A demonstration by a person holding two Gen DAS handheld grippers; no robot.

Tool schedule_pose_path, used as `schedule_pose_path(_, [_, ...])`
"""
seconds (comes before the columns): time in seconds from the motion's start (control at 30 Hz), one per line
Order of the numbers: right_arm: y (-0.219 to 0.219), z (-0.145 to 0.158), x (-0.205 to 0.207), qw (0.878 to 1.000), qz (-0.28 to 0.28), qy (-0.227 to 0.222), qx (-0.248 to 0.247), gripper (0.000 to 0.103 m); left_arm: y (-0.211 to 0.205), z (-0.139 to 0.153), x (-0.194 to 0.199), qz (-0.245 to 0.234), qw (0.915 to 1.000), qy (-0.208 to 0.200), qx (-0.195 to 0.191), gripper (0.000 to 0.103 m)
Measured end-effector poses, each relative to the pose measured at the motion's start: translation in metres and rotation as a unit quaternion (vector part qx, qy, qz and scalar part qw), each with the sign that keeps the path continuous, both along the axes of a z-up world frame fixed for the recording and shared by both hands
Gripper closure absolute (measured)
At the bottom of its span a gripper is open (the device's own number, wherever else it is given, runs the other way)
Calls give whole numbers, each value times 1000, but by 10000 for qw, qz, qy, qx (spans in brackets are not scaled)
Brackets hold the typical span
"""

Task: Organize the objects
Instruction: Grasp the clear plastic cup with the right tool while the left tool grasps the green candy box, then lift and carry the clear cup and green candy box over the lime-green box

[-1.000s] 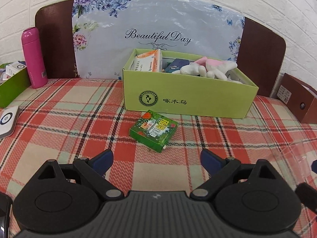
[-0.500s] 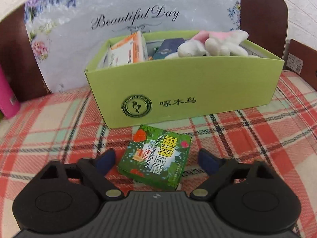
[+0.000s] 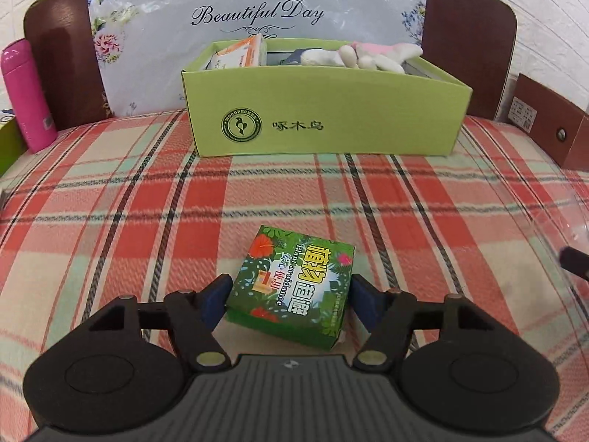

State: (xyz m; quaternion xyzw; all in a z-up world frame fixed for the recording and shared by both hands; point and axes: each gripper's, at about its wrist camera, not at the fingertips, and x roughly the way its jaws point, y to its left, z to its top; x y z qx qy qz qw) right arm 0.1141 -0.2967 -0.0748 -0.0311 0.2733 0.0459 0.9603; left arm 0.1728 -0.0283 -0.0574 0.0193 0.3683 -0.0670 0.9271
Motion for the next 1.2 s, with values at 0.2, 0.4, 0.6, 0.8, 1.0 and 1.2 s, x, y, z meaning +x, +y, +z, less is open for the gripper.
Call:
schedule_pose_path(0.2, [13, -7, 8, 9997, -74, 172, 154, 38, -6, 0, -10, 91, 9999, 47, -89, 31])
schedule_pose_path(0.4, [34, -2, 10, 9976, 232, 324, 564, 53, -6, 0, -8, 84, 9999, 69, -52, 30])
schedule_pose_path(0.6, [65, -2, 3, 9961, 681, 316, 469, 51, -5, 1, -6, 88, 9999, 96, -87, 31])
schedule_pose_path(0.8, [66, -3, -1, 9967, 640, 288, 413, 42, -6, 0, -6, 84, 9999, 66, -42, 30])
schedule_pose_path(1.0, [62, -5, 2, 9967, 566, 348, 477, 47, -7, 0, -5, 78, 9999, 58, -24, 30])
schedule_pose_path(1.2, [66, -5, 3, 9955, 680, 443, 483, 51, -6, 1, -4, 6, 10000, 80, -41, 34])
